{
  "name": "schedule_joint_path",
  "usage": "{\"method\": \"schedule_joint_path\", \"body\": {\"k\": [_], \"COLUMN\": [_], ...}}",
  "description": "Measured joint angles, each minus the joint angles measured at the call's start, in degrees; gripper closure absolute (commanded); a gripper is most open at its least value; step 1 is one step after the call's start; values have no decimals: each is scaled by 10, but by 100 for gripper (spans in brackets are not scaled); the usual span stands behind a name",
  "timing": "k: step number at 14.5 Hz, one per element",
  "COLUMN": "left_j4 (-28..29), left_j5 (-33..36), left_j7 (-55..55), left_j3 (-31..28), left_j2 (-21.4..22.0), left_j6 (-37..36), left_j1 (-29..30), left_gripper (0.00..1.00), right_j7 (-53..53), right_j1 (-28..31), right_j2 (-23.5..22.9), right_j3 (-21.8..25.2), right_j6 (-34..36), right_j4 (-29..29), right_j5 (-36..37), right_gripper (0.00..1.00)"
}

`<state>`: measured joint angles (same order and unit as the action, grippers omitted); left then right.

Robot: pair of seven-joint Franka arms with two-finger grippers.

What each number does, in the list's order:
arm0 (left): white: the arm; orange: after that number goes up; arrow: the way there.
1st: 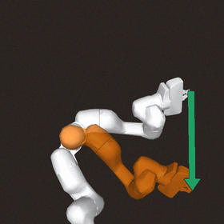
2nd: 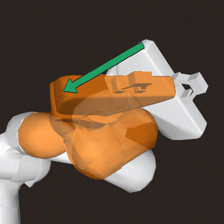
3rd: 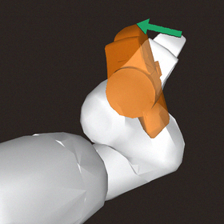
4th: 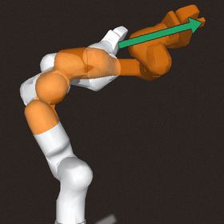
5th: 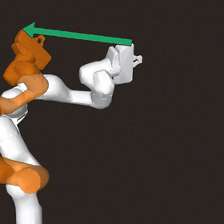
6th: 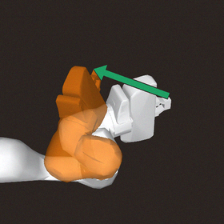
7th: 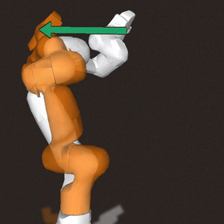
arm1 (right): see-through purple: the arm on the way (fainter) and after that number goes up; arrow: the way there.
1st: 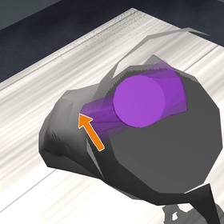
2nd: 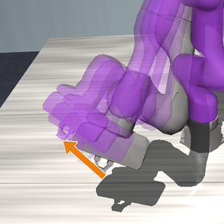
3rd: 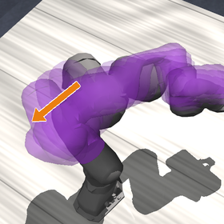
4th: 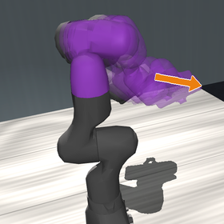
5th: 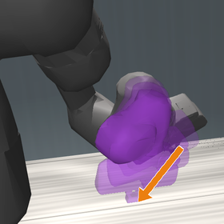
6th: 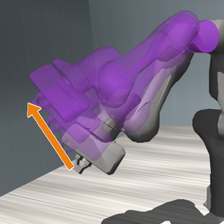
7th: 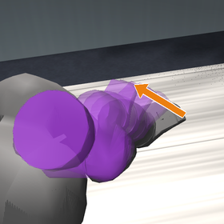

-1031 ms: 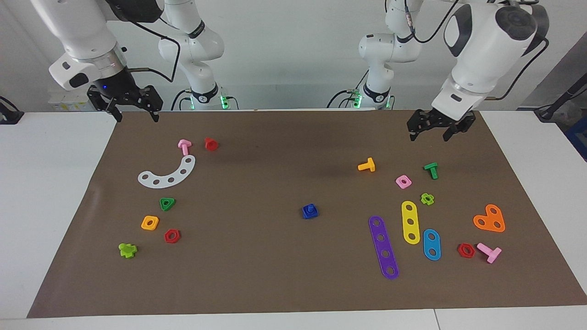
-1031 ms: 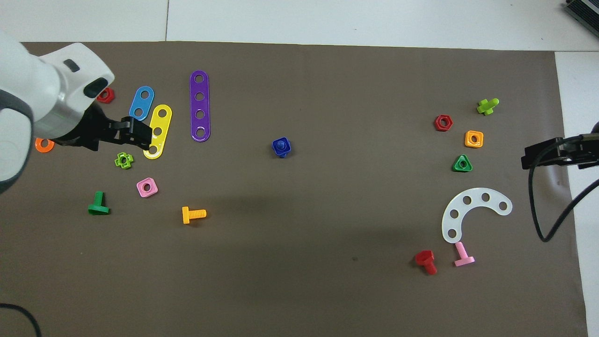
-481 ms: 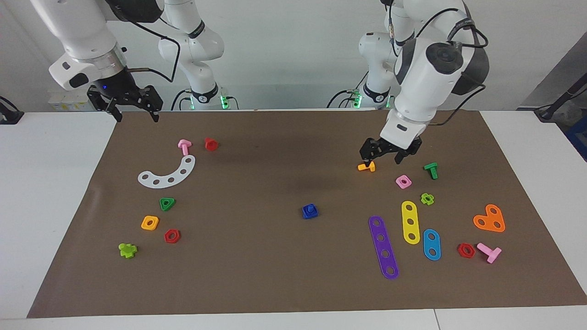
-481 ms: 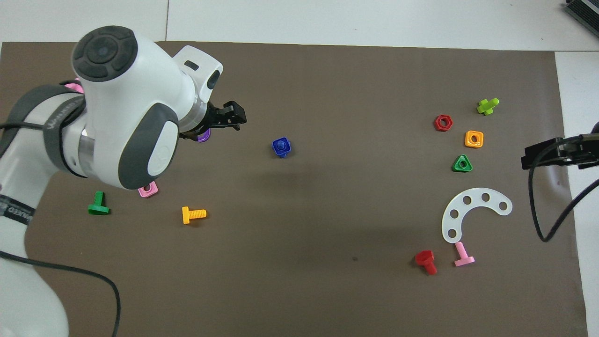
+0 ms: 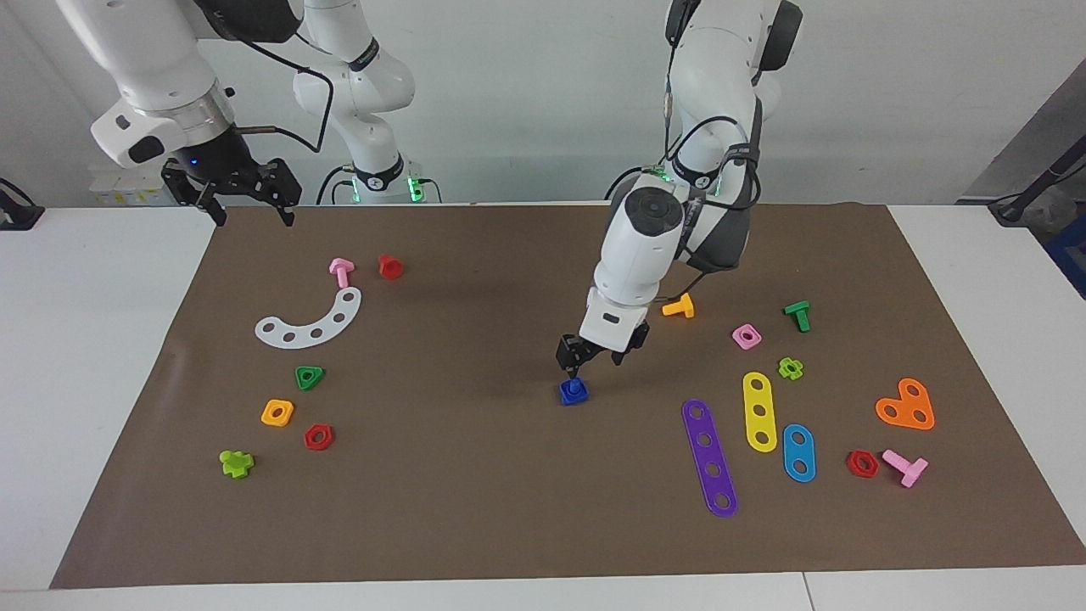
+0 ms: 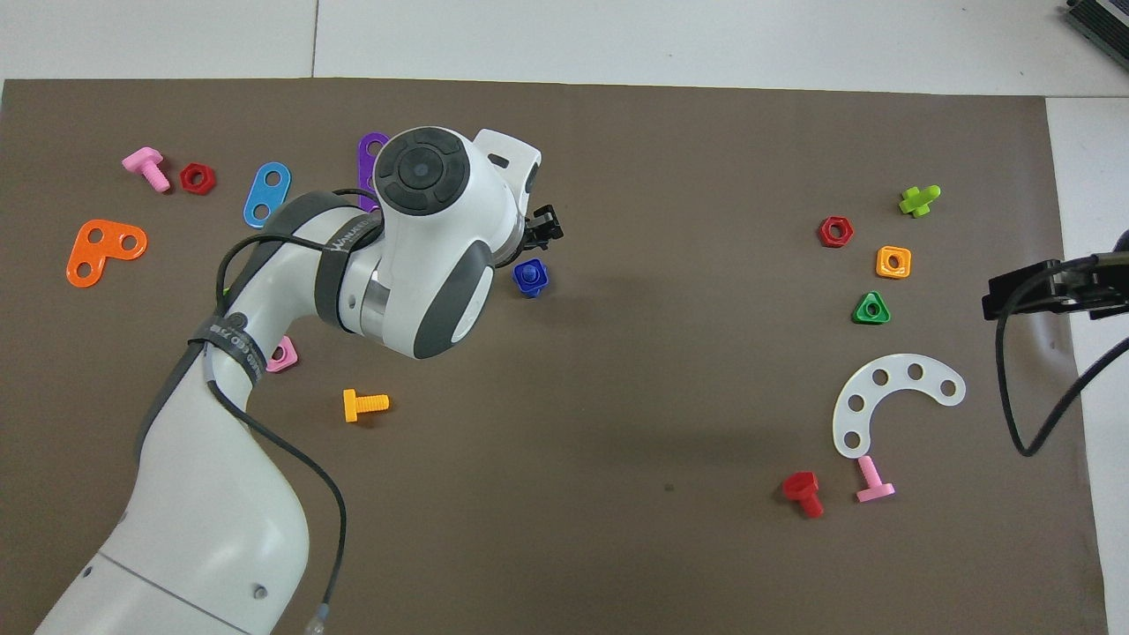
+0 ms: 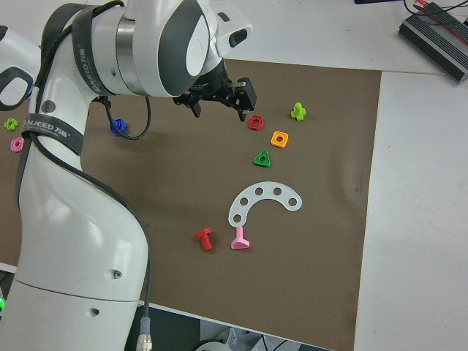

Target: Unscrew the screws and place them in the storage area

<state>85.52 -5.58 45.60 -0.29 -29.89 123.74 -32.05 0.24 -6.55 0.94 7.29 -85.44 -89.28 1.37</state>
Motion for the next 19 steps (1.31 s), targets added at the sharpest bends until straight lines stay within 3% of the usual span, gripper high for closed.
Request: {"method": "schedule_joint_path", "body": {"k": [7, 13, 19], "left_j4": [20, 22, 24], "left_j5": [30, 37, 38], "left_j7": [2, 2, 2], "left_j3": [-2, -2, -2], "left_j2": [-38, -51, -51], "left_j6": [63, 69, 69], "left_j1": [-11, -15, -15], "left_gripper": [27, 43, 69], "right_j7": [0, 0, 0], "right_j1": [0, 0, 1], "right_j2": [0, 1, 3], "right_j3": [0, 0, 0], "right_j6": [0, 0, 0], "right_j4": [-2, -4, -9], "right_j5": [0, 0, 0], "right_gripper": [0, 0, 0]}}
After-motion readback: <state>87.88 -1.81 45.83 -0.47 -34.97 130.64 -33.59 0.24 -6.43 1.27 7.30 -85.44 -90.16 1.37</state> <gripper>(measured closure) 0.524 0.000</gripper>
